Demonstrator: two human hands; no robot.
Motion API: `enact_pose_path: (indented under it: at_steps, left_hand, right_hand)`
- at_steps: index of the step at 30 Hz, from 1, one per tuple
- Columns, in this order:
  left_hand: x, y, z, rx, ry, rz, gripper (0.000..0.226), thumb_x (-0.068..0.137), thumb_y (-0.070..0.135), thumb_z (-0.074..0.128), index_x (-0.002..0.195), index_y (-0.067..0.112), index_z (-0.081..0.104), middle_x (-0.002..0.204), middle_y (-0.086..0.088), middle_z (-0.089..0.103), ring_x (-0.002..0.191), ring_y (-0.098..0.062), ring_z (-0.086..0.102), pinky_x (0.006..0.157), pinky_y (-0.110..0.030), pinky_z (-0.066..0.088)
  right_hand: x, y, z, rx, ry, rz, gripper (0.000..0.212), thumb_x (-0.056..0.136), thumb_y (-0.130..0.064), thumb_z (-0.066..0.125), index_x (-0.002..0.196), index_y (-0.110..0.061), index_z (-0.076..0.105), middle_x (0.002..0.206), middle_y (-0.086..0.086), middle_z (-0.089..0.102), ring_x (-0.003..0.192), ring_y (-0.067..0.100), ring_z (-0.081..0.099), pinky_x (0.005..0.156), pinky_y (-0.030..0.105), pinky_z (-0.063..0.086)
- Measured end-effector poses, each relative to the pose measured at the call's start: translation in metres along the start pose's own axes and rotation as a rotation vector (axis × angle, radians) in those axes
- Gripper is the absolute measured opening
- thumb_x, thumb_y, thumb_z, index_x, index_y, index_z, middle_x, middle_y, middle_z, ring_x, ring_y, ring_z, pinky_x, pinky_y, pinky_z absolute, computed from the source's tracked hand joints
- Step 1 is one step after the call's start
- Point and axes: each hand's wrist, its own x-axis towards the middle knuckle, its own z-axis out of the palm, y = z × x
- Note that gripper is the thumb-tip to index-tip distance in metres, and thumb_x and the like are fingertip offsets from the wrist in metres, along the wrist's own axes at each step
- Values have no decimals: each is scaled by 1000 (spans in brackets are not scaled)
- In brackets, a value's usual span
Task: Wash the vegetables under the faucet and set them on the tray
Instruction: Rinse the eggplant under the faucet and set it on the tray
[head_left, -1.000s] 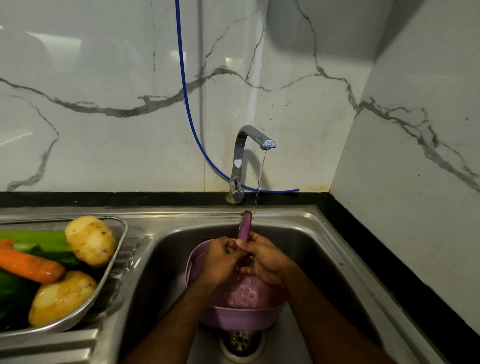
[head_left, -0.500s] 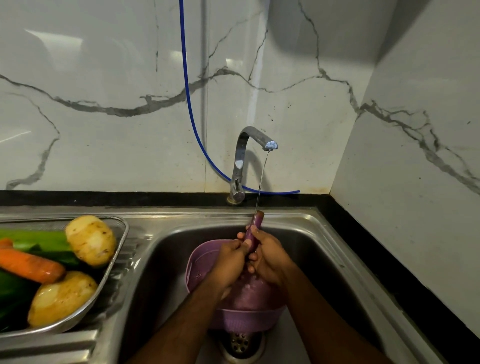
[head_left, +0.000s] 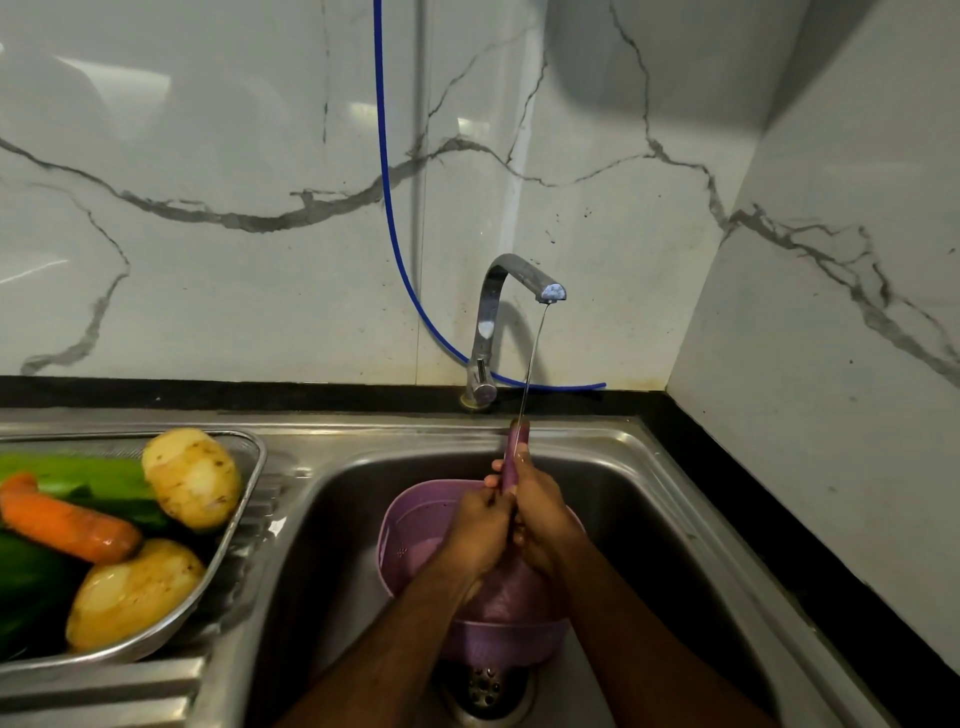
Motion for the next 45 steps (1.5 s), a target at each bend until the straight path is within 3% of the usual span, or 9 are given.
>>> enact_pose_path:
  at_steps: [3,7,12,19,23,27,33,39,45]
  left_hand:
    - [6,-1,-1,-1,86,72,18,100,15,55,87,11,67,66,-2,67,58,-15,62,52,-25,47]
    - [8,-2,-12,222,230,162,7,88,15,71,91,14,64,75,1,67,69,-15,65,66,-32,56]
    - [4,1,-15,383,327,318,15,86,17,72,83,20,58,72,5,63,64,-9,58,53,-18,38]
    - [7,-5,-12,584,255,405,10,91,22,68,92,22,59,82,6,64,75,-9,61,63,-22,47]
    - [10,-4,-11,330,124,411,16,97,18,59,82,21,62,72,2,67,60,-7,60,59,-20,45]
    - [6,4,-13,-129,-70,-23,40,105,33,41,77,11,61,58,-4,58,46,-15,50,45,-26,36]
    - [3,13,-21,-365,-187,-271,49,99,46,33,70,17,60,58,0,51,46,-14,47,47,-21,38]
    - [2,10,-24,-390,-110,-182,47,105,42,42,106,4,71,71,-8,67,56,-15,61,51,-27,50]
    - [13,-3,-23,-150,63,58,13,100,17,57,101,8,66,76,-12,67,57,-15,62,46,-25,44]
  right_hand:
    - [-1,-2,4,43,4,26,52,105,-56,41,114,-13,69,100,9,78,93,20,74,70,33,56]
    - [0,2,10,160,-15,20,32,110,-30,43,123,-9,63,110,18,73,101,25,71,81,36,59]
    - [-5,-3,8,220,-176,-34,26,105,0,48,127,-5,60,110,17,73,102,25,71,80,31,60]
    - [0,0,5,21,-29,-54,29,108,-31,50,129,-14,59,107,13,75,97,22,74,79,35,59]
    - [4,-5,-1,154,-14,-18,33,107,-36,50,125,-10,62,103,14,75,88,23,73,81,39,60]
    - [6,-3,-9,111,-170,82,42,104,-41,54,113,-1,62,63,6,65,42,13,44,37,24,39]
    - [10,4,-5,129,-239,87,41,82,-44,77,93,-5,74,73,14,44,57,21,44,53,30,35]
    - [4,-4,-1,61,-174,68,40,106,-38,52,125,-4,61,50,2,51,37,11,41,37,23,35]
    - [8,7,9,41,-84,42,42,109,-43,44,121,-9,65,84,17,65,55,18,50,52,33,46]
